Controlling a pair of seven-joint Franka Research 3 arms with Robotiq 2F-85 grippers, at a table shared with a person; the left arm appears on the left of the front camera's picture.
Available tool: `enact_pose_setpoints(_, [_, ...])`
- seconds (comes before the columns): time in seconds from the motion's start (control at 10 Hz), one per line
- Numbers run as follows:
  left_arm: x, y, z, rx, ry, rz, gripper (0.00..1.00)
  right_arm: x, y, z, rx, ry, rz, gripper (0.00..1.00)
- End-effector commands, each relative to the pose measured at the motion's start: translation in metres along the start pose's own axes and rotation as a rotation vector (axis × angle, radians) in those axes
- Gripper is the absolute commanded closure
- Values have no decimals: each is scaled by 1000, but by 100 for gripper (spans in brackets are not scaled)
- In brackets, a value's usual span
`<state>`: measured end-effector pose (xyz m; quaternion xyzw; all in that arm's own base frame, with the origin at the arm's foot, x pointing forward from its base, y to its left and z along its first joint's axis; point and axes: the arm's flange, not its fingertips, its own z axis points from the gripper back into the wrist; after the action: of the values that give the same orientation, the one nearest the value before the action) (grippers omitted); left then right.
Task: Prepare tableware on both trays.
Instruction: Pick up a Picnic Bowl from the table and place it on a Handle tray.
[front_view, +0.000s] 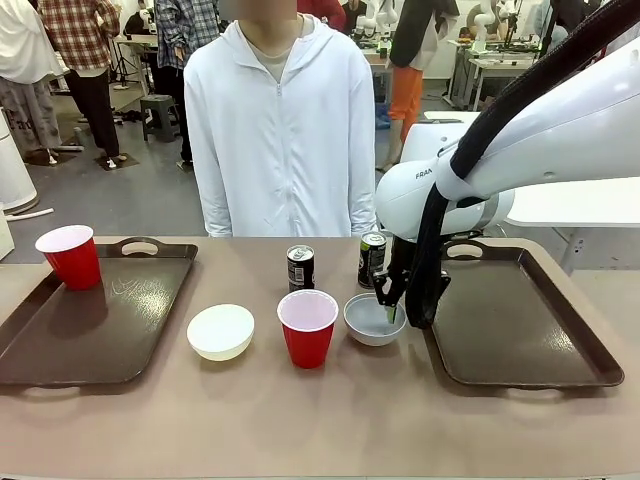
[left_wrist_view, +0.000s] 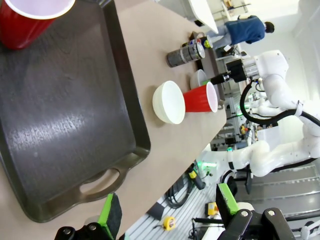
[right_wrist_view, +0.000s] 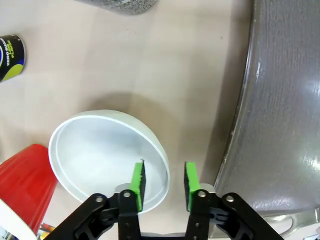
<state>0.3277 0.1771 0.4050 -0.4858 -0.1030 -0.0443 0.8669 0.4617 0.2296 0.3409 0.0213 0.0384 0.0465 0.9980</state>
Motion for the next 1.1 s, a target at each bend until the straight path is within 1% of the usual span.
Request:
enact_pose_setpoints(0.0, [0,-1,3,-14,-10,0,0,1,-2,1,-12,3,10,97])
enact_pose_setpoints(0.1, [0,-1,3,-14,-10,0,0,1,-3,2,-9,11,10,100])
enact_pose_setpoints(0.3, [0,-1,3,-14,-10,0,0,0,-6,5,-10,22,16,100])
enact_pose_setpoints(0.5, [0,-1,3,-14,-10,0,0,-11,-11,20,0,-2,31,100])
enact_pose_setpoints(0.6, [0,-1,3,-14,-10,0,0,-28,-15,42,18,6,59,100])
enact_pose_setpoints(0.7, [0,-1,3,-14,-10,0,0,-57,-19,80,92,10,106,100])
enact_pose_setpoints(0.8, [0,-1,3,-14,-10,0,0,-81,-25,112,127,-6,117,100])
enact_pose_setpoints(0.9, [0,-1,3,-14,-10,0,0,-98,-32,133,125,-34,108,100])
enact_pose_setpoints(1.0, [0,-1,3,-14,-10,0,0,-109,-40,143,118,-38,94,100])
